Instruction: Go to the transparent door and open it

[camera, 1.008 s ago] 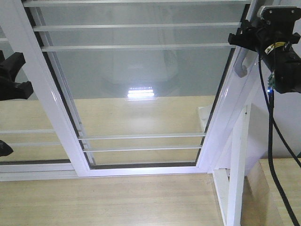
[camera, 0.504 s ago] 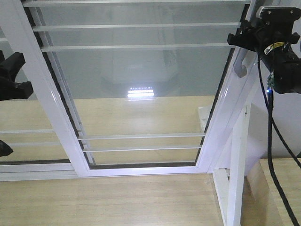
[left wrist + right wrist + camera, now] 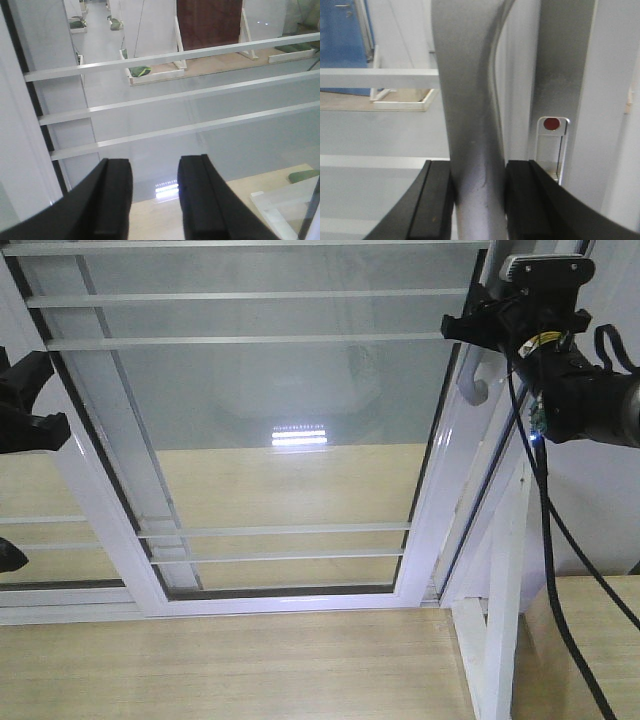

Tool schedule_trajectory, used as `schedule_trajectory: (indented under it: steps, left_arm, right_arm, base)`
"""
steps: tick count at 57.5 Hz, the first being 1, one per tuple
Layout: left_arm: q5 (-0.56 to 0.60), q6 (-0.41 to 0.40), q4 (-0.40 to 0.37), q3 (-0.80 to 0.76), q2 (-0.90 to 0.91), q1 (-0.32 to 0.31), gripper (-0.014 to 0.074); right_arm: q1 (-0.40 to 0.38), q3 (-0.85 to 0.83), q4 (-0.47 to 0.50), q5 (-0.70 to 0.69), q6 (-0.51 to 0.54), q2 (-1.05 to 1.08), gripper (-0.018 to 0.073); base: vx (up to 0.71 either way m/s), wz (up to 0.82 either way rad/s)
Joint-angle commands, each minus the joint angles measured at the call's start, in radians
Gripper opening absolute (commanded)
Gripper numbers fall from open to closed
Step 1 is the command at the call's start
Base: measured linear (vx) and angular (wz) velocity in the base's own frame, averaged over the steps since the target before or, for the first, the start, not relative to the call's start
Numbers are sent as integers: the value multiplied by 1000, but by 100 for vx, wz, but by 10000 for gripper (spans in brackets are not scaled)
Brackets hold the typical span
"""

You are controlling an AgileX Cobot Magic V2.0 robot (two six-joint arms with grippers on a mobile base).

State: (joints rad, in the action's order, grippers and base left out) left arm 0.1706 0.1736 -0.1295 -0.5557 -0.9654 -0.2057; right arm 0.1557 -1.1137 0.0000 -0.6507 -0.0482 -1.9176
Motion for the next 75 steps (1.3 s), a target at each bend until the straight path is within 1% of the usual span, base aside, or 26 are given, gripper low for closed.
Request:
schedule_trajectory:
  steps: [1,26,40,47,54,59,65,67,71,72,75]
  left_arm:
    - [78,-3,-7,-37,12,-3,380]
    - [78,-3,-7,-37,12,-3,380]
    - [77,-3,-7,-37,12,-3,380]
    - [73,-3,-7,-37,12,-3,380]
    - [61,-3,-7,-37,12,-4,380]
    - [30,-3,-6,-37,12,-4,380]
    - [-3,-3,-6,-37,12,-5,380]
    - [-3,-3,3,-37,12,-5,380]
    - [15,-3,49,-37,10,-13,380]
    - [29,-3,72,-37,6,-17,380]
    - [68,-7,101,-37,-14,-28,380]
  right_arm:
    - [74,-30,-126,-79,3,53,245]
    - [181,-30,-127,-80,4,53,245]
    - [181,-30,-128,-45,5,61,245]
    - [181,-29,-128,26,28,92,245]
    - [181,-26,-126,114,102,147,245]
    - [181,-26,-126,195,146,196,245]
    - [181,-26,-126,276,172,251,245]
    - [181,-26,-126,299,177,268,245]
    - [181,-26,-125,340,177,298,245]
    - [181,-26,-125,353,177,307,245]
    - [181,-26,-125,367,177,321,245]
  base:
    - [0,0]
    - [0,0]
    - [0,0]
    - [0,0]
    - [0,0]
    - [0,0]
    - [0,0]
    - [0,0]
    - [0,0]
    - [0,0]
    - [0,0]
